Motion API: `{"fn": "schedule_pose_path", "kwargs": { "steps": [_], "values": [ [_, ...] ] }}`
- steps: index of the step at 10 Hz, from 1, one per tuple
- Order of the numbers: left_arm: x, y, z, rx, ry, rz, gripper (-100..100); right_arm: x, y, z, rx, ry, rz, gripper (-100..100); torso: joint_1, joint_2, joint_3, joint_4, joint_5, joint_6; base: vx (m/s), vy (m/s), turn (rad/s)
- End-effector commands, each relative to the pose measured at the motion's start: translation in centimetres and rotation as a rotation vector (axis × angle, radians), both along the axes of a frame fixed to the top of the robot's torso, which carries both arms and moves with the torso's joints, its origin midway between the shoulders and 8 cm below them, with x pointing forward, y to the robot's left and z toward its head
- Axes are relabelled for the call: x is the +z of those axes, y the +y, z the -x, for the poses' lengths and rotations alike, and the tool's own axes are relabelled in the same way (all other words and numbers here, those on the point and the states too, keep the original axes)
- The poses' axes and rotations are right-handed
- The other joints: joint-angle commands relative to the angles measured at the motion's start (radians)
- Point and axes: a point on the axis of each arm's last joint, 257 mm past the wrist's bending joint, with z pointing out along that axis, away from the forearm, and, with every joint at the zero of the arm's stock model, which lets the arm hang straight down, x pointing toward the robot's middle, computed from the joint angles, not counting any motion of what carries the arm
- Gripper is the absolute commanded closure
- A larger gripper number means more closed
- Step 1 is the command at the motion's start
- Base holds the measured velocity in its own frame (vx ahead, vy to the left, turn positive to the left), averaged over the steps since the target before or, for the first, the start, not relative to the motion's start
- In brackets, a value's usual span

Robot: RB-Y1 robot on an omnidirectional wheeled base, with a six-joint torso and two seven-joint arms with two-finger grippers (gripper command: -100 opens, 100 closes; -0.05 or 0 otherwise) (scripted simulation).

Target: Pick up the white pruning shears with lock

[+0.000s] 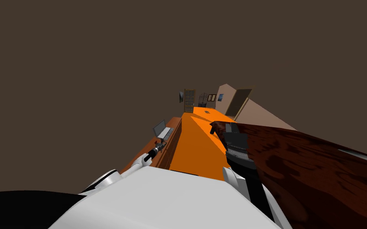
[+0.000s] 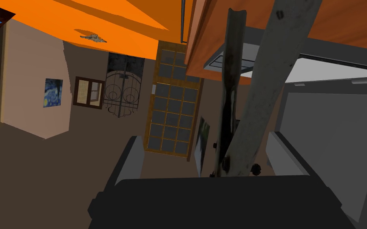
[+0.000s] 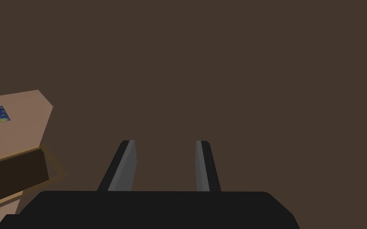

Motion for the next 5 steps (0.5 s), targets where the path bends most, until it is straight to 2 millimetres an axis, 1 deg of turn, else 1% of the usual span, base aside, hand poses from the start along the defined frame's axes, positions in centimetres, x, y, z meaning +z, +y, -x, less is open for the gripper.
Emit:
{"fn": "schedule_pose_path", "kwargs": {
  "steps": [1, 2, 3, 4, 5],
  "values": [
    [0.1, 0.5, -0.6, 0.008, -0.001, -0.005, -100, 0.0, 0.0, 0.0, 0.0, 0.0, 0.0, 0, 0.0, 0.0, 0.0, 0.0, 0.0, 0.0, -0.031, -0.004, 0.008],
    [-0.4, 0.9, -0.2, 0.015, 0.013, -0.009, -100, 0.0, 0.0, 0.0, 0.0, 0.0, 0.0, 0, 0.0, 0.0, 0.0, 0.0, 0.0, 0.0, -0.012, -0.001, -0.003],
    [0.6, 0.5, -1.6, 0.003, -0.011, -0.015, -100, 0.0, 0.0, 0.0, 0.0, 0.0, 0.0, 0, 0.0, -0.001, -0.001, 0.0, 0.0, 0.0, -0.023, 0.0, 0.022],
    [0.2, 1.1, -1.4, 0.016, 0.003, -0.021, -100, 0.0, 0.0, 0.0, 0.0, 0.0, 0.0, 0, 0.0, -0.001, -0.001, 0.0, 0.0, 0.0, -0.024, -0.002, 0.007],
    [0.0, 1.3, -1.2, 0.019, 0.009, -0.023, -100, 0.0, 0.0, 0.0, 0.0, 0.0, 0.0, 0, 0.0, -0.001, 0.0, 0.0, 0.0, 0.0, -0.013, 0.0, 0.001]
  ]
}}
